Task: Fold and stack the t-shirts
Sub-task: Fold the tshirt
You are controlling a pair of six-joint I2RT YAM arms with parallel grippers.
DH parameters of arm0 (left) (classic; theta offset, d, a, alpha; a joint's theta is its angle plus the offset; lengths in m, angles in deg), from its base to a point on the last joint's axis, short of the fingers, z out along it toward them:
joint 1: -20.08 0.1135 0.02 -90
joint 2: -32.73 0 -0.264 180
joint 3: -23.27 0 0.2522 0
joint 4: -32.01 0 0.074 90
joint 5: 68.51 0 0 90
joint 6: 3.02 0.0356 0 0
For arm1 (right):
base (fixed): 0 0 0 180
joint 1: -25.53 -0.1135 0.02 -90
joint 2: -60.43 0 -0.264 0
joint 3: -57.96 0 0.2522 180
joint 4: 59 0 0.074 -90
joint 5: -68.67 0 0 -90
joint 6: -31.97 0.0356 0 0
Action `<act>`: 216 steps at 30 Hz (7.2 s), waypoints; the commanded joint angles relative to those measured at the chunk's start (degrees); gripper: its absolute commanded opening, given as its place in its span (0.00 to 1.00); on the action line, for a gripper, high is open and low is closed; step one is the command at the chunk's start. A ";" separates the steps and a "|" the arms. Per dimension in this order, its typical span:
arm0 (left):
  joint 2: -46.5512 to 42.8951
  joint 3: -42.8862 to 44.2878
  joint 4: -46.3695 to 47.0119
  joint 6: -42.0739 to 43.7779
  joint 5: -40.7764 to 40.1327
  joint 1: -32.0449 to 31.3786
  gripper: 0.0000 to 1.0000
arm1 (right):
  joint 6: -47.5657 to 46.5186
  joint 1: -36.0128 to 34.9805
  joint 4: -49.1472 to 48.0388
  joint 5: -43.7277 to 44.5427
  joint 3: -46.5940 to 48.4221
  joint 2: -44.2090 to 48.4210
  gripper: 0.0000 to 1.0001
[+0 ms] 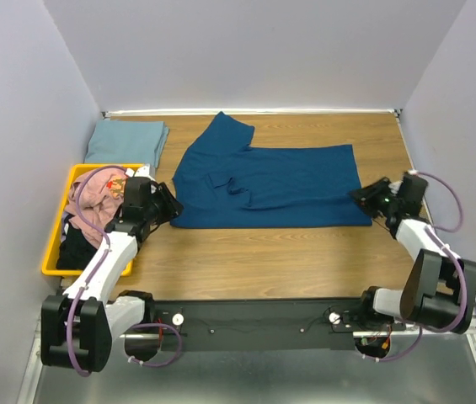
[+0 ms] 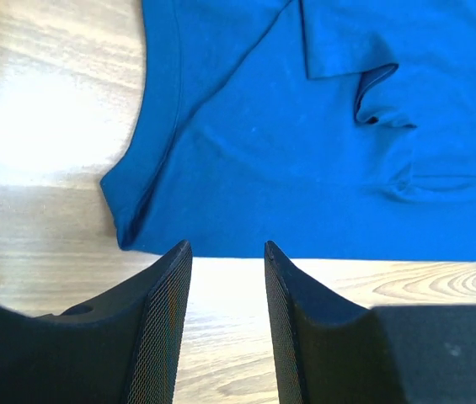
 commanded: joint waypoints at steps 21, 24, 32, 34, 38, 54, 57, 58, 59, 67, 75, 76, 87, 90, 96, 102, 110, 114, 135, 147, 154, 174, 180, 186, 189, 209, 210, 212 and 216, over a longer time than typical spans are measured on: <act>6.30 4.43 9.37 10.49 -2.12 0.46 0.48 | -11.07 -45.01 -7.59 -12.74 34.71 -38.78 0.42; 10.34 5.13 9.99 10.58 -1.68 0.46 0.48 | -12.04 -47.65 -6.54 -10.89 38.84 -41.94 0.40; 17.90 6.72 8.24 10.49 0.08 0.46 0.48 | -18.19 -53.72 -3.29 -2.73 45.44 -48.27 0.40; 21.14 7.77 6.14 10.84 -0.27 0.46 0.48 | -18.98 -54.43 -2.93 -1.75 47.28 -49.94 0.40; 24.76 8.47 3.84 11.11 0.43 0.46 0.47 | -20.30 -54.78 -2.58 1.84 48.61 -51.53 0.40; 29.34 8.12 1.29 11.29 0.70 0.46 0.30 | -22.15 -54.61 -2.40 8.78 48.35 -51.27 0.40; 29.78 8.21 1.03 11.37 0.43 0.46 0.24 | -22.41 -53.82 -2.40 12.48 47.99 -50.65 0.40; 29.86 8.21 0.85 11.46 0.17 0.46 0.23 | -22.24 -53.38 -2.40 12.93 48.08 -50.56 0.40; 30.04 8.21 0.76 11.46 0.25 0.46 0.14 | -22.15 -53.03 -2.40 13.28 48.17 -50.47 0.40; 29.52 7.95 0.15 11.64 -0.88 0.46 0.13 | -20.57 -49.42 -2.40 21.53 48.87 -49.51 0.40; 28.63 7.86 -0.12 11.64 -1.85 0.46 0.13 | -17.14 -46.17 -2.40 26.56 47.99 -46.00 0.40; 28.55 7.86 -0.12 11.64 -1.85 0.46 0.13 | -17.58 -46.08 -2.40 25.68 47.99 -45.64 0.40; 28.02 7.86 -0.12 11.55 -2.03 0.46 0.13 | -23.73 -51.25 -2.49 -4.80 52.91 -48.27 0.40; 28.02 7.86 -0.03 11.64 -2.12 0.46 0.13 | -24.09 -52.85 -2.49 -5.88 53.88 -50.99 0.40; 28.02 7.86 -0.12 11.55 -2.20 0.46 0.13 | -24.17 -54.78 -2.49 -8.07 57.66 -55.56 0.40; 28.02 7.86 -0.12 11.55 -2.21 0.37 0.13 | -24.35 -55.13 -2.40 -7.20 61.34 -60.13 0.40; 27.32 7.42 -0.12 11.46 -2.91 0.37 0.13 | -26.54 -55.04 -2.32 -0.09 65.30 -63.21 0.40; 27.49 7.33 -0.29 11.46 -2.82 0.28 0.13 | -27.51 -54.43 -2.32 3.78 66.27 -64.44 0.41; 27.58 7.51 -0.20 11.55 -2.47 0.11 0.13 | -15.70 -52.23 -0.02 12.93 62.07 -53.13 0.70; 26.88 7.51 -0.12 11.64 -2.38 0.02 0.13 | 7.64 -52.23 -13.38 12.67 49.14 -51.26 0.73; 26.61 7.60 -0.12 11.72 -2.47 -0.07 0.13 | 12.91 -52.23 -17.87 11.09 49.22 -55.47 0.73; 26.61 7.59 -0.29 11.81 -2.73 -0.24 0.13 | 15.73 -52.32 -20.16 7.48 56.51 -61.10 0.72; 26.44 7.51 -0.29 11.99 -2.91 -0.33 0.13 | 16.96 -51.79 -19.81 7.92 59.95 -61.98 0.72; 26.61 7.51 -0.47 11.99 -3.00 -0.51 0.13 | 16.70 -50.13 -17.70 9.67 62.49 -63.21 0.73; 26.61 7.51 -0.38 11.99 -3.00 -0.60 0.13 | 14.94 -48.98 -15.24 9.24 64.60 -64.35 0.73; 8.87 9.26 -6.08 8.65 -12.75 -0.60 0.54 | -12.04 -30.18 4.44 9.84 28.24 -22.36 0.72; 7.55 9.61 -6.62 8.65 -12.32 -0.68 0.54 | -12.57 -28.87 6.54 10.55 26.65 -18.78 0.72; 6.75 9.79 -7.32 7.95 -10.91 -0.94 0.52 | -12.84 -24.65 7.44 11.78 23.05 -15.60 0.72; 8.49 10.32 -7.15 5.40 -4.67 -4.18 0.46 | -12.05 -16.65 8.84 13.81 14.53 -9.62 0.72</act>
